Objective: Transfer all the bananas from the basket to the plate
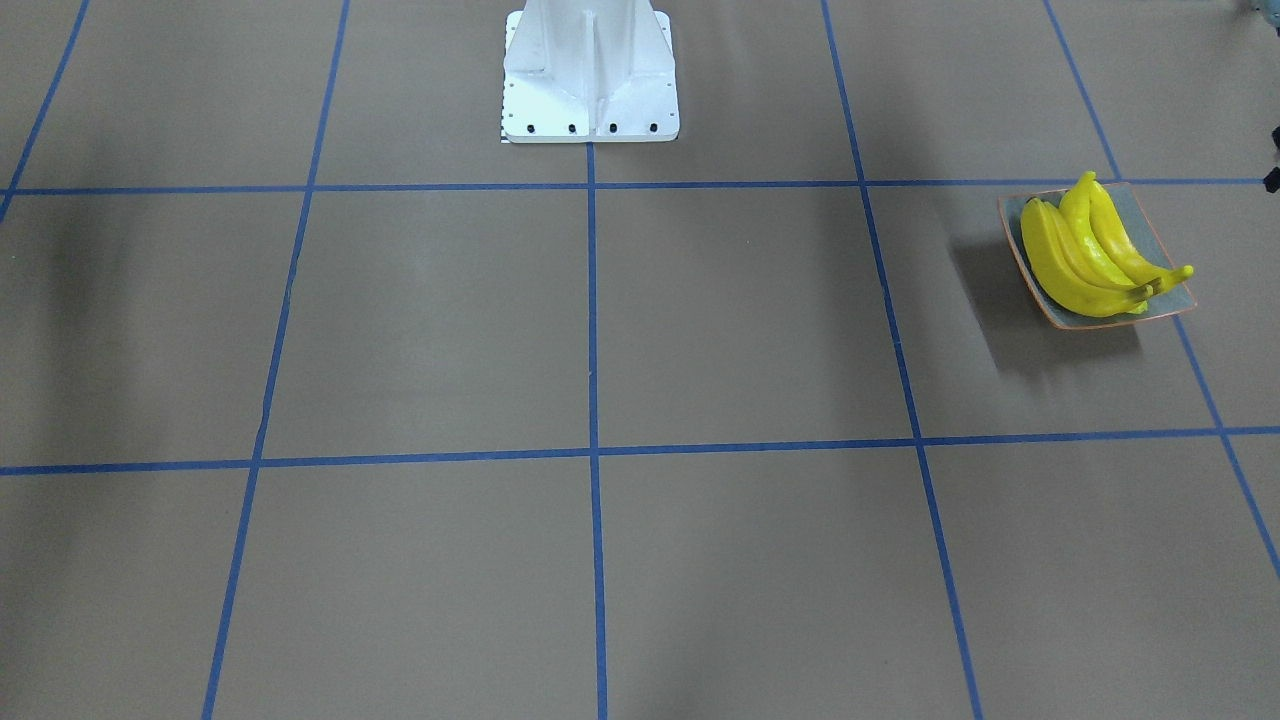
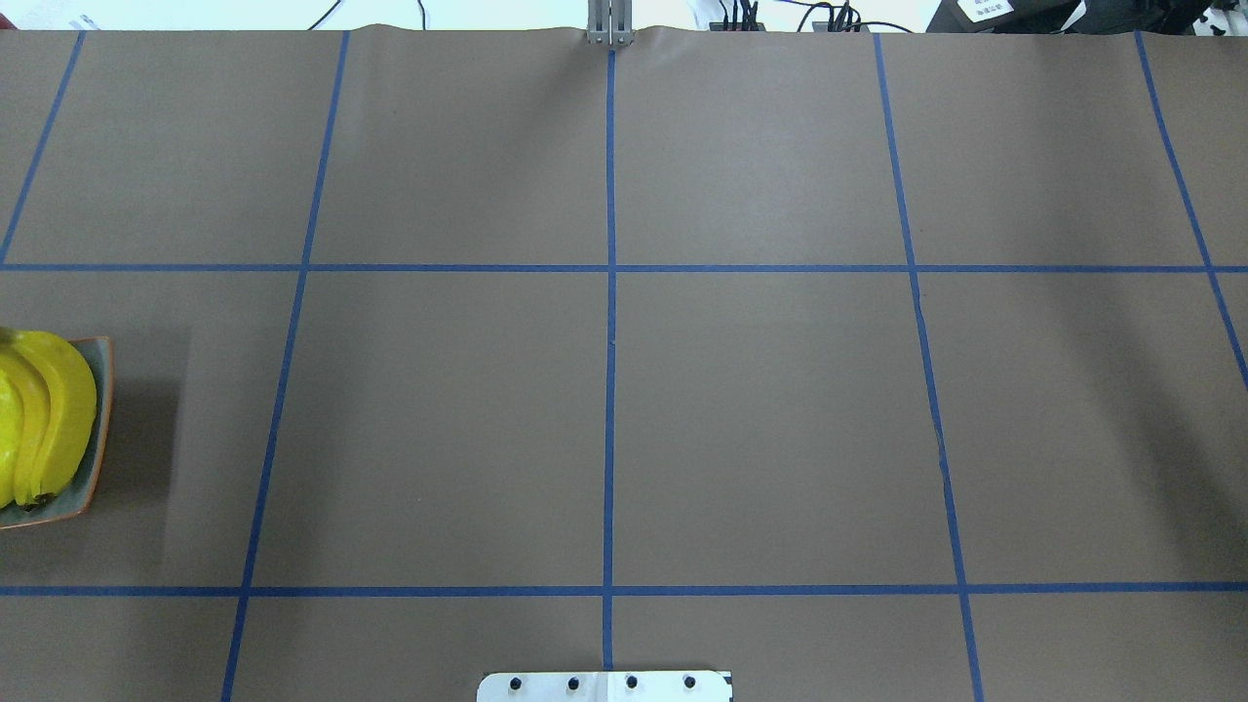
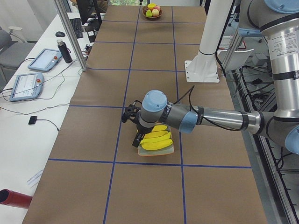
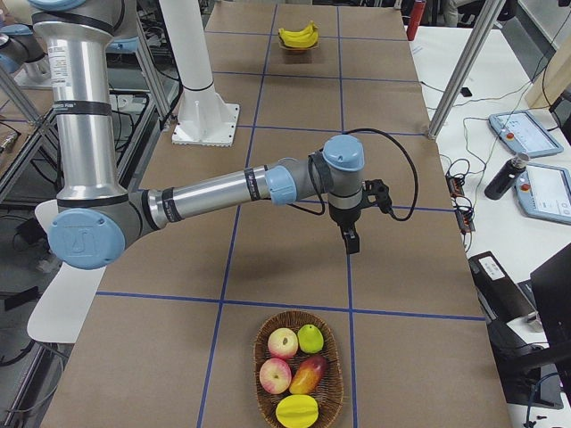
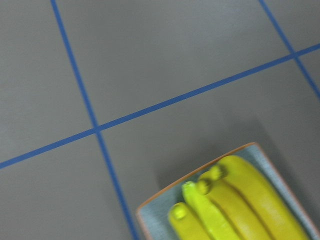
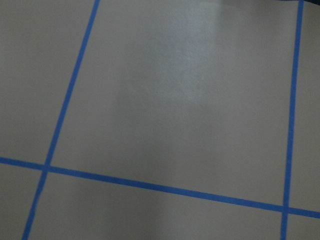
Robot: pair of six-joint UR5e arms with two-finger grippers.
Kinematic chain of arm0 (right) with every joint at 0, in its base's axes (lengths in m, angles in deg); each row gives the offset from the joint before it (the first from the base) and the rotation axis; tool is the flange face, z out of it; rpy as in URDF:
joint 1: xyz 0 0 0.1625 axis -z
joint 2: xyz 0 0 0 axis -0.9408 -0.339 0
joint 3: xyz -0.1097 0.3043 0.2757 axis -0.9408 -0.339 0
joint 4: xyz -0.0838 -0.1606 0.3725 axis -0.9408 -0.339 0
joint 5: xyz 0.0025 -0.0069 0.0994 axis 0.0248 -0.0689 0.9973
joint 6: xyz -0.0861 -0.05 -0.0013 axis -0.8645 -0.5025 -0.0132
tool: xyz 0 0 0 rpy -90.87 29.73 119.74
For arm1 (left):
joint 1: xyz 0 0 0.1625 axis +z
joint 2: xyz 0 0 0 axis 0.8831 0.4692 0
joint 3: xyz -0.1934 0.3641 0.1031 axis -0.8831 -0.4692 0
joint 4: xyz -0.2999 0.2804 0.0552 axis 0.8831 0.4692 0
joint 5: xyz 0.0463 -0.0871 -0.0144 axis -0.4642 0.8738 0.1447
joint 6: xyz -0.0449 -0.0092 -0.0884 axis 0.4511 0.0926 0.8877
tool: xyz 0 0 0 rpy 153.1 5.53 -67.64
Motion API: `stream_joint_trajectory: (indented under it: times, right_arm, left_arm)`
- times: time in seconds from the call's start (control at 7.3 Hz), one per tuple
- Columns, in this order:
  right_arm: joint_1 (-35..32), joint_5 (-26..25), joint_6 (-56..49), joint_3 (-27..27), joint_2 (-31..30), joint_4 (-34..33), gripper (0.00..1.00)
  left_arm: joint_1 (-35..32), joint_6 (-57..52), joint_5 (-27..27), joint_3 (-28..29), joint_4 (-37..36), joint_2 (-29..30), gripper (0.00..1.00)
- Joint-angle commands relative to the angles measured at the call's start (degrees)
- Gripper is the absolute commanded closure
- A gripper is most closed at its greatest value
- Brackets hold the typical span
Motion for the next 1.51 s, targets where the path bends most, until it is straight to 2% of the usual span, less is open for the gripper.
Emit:
stream_joint_trajectory:
  times: [0.0, 0.14, 0.27, 0.55, 0.68, 0.82, 0.96, 1.1, 1.37]
  right_arm:
    - [-7.80, 2.57, -12.67, -4.27, -5.28, -3.98, 0.00]
    - [-7.99, -0.30, -12.43, -4.46, -9.49, -3.28, 0.00]
    - [-7.99, -1.11, -11.82, -3.77, -9.53, -3.28, 0.00]
    - [-7.91, -1.12, -6.93, -3.41, -8.92, -3.19, 0.00]
    - [-7.91, -1.12, -5.41, -2.89, -8.83, -3.19, 0.00]
    - [-7.91, -1.12, -5.74, -3.23, -8.92, -2.49, 0.00]
    - [-7.91, -1.12, -5.75, -3.58, -9.26, -0.40, 0.00]
    - [-7.91, -1.29, -5.92, -4.02, -9.53, 0.75, 0.00]
    - [-7.91, -1.29, -5.92, -4.29, -9.44, 0.77, 0.00]
  left_arm:
    - [-5.47, -6.69, -0.10, 8.13, -4.10, 0.38, 0.00]
    - [-5.48, -6.61, -0.19, 12.88, -3.66, 1.15, 0.00]
    - [-5.56, -6.17, 0.07, 13.27, 1.05, 0.20, 0.00]
    - [-5.65, 5.80, 1.21, 12.93, 2.05, -0.24, 0.00]
    - [-5.65, 6.22, 1.31, 12.40, 4.67, -2.60, 0.00]
    - [-5.57, 6.57, 1.31, 14.92, 5.74, -2.36, 0.00]
    - [-5.56, 6.49, 1.39, 14.25, 5.84, -2.36, 0.00]
    - [-5.48, 7.19, 1.13, 13.20, 3.75, -0.79, 0.00]
    - [-5.13, 8.25, 0.52, 10.74, -8.43, 3.08, 0.00]
